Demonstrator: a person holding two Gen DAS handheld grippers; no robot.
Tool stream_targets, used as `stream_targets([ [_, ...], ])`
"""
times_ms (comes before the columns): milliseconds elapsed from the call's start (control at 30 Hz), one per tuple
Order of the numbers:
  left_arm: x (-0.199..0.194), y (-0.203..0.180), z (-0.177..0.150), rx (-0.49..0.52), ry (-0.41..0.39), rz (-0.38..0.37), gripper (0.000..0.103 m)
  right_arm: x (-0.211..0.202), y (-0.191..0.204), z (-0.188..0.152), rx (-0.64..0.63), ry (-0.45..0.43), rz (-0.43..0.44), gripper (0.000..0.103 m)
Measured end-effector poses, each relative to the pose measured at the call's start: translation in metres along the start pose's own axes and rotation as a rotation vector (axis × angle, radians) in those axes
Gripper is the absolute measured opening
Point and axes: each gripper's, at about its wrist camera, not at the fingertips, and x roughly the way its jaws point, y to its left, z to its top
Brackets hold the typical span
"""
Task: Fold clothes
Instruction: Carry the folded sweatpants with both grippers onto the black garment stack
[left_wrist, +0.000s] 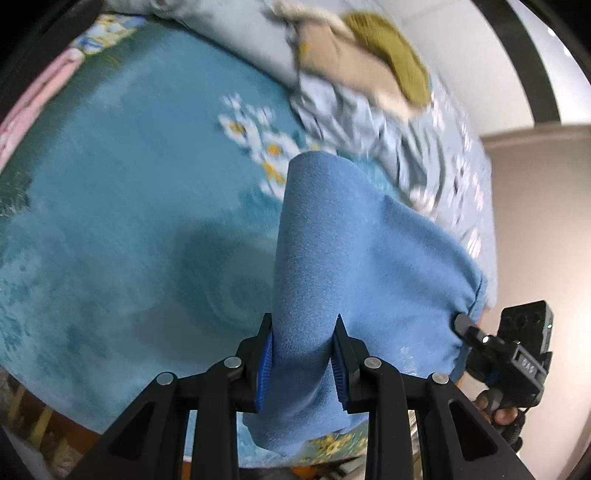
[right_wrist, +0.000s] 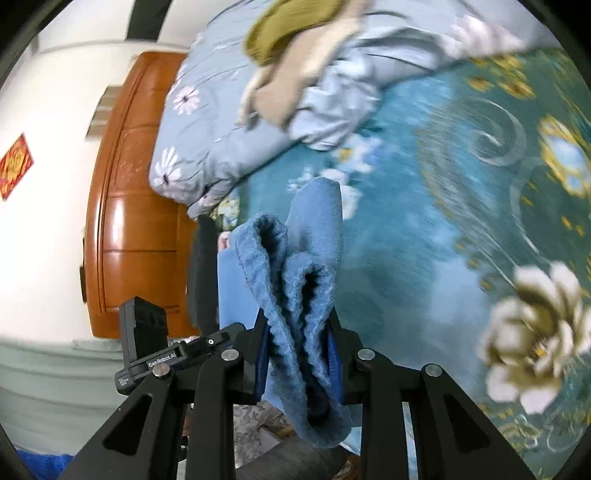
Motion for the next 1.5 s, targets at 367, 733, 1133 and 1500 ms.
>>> stream_targets([
  [367, -0.13, 0.127, 0.086, -0.082, -0.236, -0.116, 0.03, 0.145, 0.194, 0.059, -0.27, 0.138, -0.043, 0.028],
  [733, -0.24, 0.311, 0.108, -0.389, -0.489, -0.115, 0.03, 0.367, 0.385, 0.071, -0.499, 0.407, -0.057, 0.028],
  [1133, -0.255, 0.424, 0.1, -0.646, -0.601, -0.163, 0.031, 0.539, 0.461, 0.061, -0.68, 0.699, -0.157, 0.028],
  [1500, -0.234, 0.445, 0.12, -0.725, -0.636, -0.166, 0.031, 0.628, 0.483, 0.079, -0.8, 0.833, -0.245, 0.028],
])
